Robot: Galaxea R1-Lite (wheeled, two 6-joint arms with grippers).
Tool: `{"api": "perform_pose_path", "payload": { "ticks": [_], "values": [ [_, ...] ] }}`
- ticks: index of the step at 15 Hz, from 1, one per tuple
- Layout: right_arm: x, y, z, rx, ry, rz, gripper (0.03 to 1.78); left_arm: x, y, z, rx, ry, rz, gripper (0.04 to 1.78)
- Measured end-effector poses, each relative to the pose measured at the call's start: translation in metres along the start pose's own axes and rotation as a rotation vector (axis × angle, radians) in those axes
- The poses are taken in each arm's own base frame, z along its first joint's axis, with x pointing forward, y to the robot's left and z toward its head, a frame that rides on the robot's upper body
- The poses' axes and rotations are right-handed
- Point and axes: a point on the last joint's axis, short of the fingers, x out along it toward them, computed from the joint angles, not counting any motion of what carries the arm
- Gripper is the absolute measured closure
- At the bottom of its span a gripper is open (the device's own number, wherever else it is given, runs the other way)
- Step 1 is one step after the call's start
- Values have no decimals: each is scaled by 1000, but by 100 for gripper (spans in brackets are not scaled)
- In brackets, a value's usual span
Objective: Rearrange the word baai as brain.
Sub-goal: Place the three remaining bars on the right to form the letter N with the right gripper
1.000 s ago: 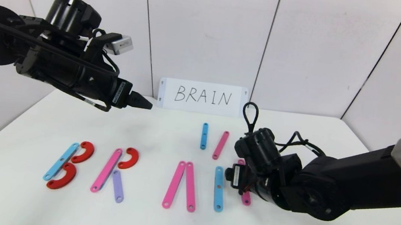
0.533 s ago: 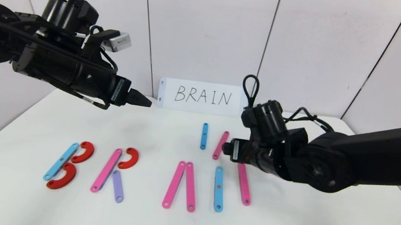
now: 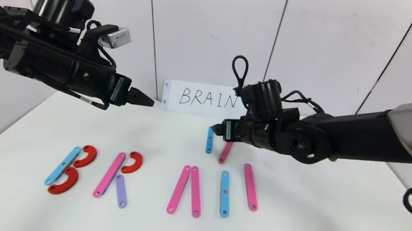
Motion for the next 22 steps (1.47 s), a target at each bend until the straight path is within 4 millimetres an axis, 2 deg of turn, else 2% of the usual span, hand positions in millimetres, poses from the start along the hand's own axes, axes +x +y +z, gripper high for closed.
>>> {"api": "perform_pose_path", "payload": {
  "ticks": [3,10,16,19,22],
  "values": [
    [26,10,0,-27,-4,10,7,-1,0,0,2,-1,0,8],
    [83,18,-18,-80,14,3,7,-2,-1,-1,3,0,-2,8],
    [103,21,-33,-108,34,-8,9,-1,-3,-2,5,5,-8,8],
    [105,21,-34,-111,35,-9,29,0,-4,-2,8,9,-11,8],
    [105,21,-35,-111,36,-11,73,1,-7,-3,12,15,-18,8]
  ]
}}
